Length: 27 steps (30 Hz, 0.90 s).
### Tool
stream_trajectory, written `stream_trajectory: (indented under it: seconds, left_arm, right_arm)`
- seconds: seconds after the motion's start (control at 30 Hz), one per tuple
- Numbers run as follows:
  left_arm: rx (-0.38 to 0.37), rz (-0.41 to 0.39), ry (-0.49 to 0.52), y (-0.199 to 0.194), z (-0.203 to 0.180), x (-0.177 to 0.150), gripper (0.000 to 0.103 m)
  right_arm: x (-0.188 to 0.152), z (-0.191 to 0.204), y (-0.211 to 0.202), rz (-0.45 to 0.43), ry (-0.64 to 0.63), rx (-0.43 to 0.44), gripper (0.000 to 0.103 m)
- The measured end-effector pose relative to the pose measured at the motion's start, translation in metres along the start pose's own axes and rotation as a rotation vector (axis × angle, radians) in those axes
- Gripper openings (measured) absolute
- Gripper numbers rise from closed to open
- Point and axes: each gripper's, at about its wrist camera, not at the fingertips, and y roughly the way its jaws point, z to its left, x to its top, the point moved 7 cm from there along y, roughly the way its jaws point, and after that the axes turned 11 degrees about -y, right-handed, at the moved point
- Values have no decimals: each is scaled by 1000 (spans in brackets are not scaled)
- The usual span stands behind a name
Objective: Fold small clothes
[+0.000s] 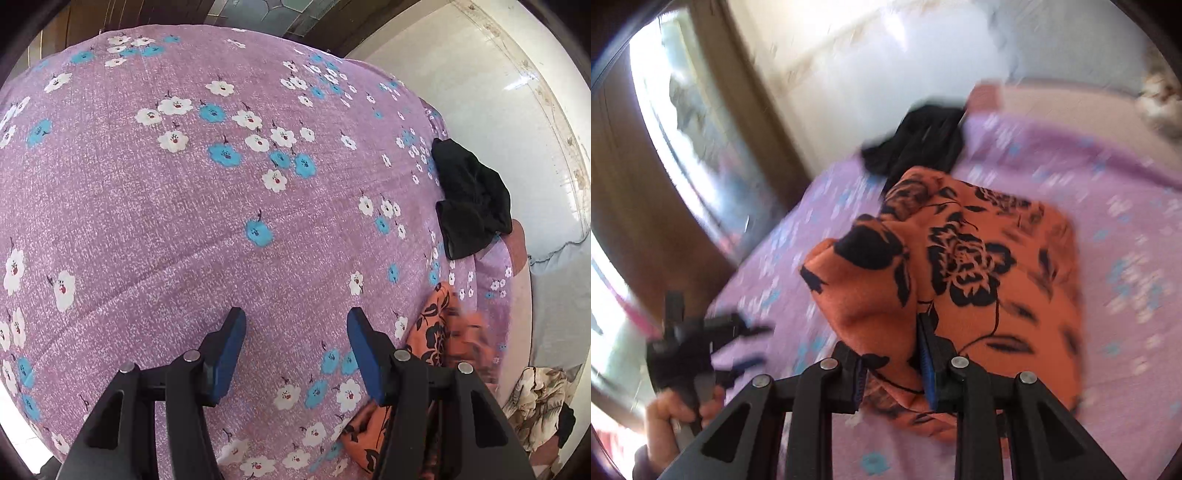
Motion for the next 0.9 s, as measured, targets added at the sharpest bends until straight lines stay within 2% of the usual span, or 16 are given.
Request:
stream_trajectory:
  seconds: [0.03,0.07,0.13,0.17,0.2,0.23,0.27,0.37,0.5,0.6,0.7,0.77,0.8,0.83,0.87,0.9]
  left_arm:
    - [8,-6,11,1,-1,0,58]
    - [13,-6,23,1,-3,-1,58]
    - [5,4,34,3,-6,-2,58]
    - [2,5,39,3,-7,-3,58]
    - [-4,7,42,2,-8,-3,58]
    - [-13,8,45,2,-10,-3,58]
    - [-23,7,50,1,-13,-4,58]
    - [-77,10,89,-3,-26,-9,58]
    - [-231,26,188,-19,-56,-23,61]
    - [-336,69,321,-29,-87,-52,62]
    - [-390,128,499,-34,-115,-96,62]
    - [-330,131,631,-27,-124,-125,66]
    - [-244,133,678,-14,-122,-134,71]
    - [-140,148,706,3,-116,-140,72]
    - [-6,175,717,24,-102,-143,72]
    - [57,224,681,41,-89,-143,79]
  right_arm:
    - [-12,4,19,64,6,18,35]
    - [-20,5,29,86,2,9,36]
    - [-21,5,22,26,-2,28,43]
    - [-20,5,17,14,14,82,51]
    - [-20,6,10,9,32,147,68]
    - [-16,8,4,12,47,212,78]
    - [-14,8,0,21,55,251,80]
    - [-8,0,-25,-14,75,313,80]
    - [-11,-35,-72,-155,158,268,79]
    - [-10,-71,-88,-192,230,155,65]
    - [-22,-98,-78,-150,325,142,51]
    - [-42,-105,-57,-72,348,151,45]
    - [-52,-108,-50,-60,342,147,41]
    - [-54,-108,-51,-74,326,145,37]
    - [-53,-108,-52,-79,317,147,37]
    - [-53,-108,-52,-65,315,153,37]
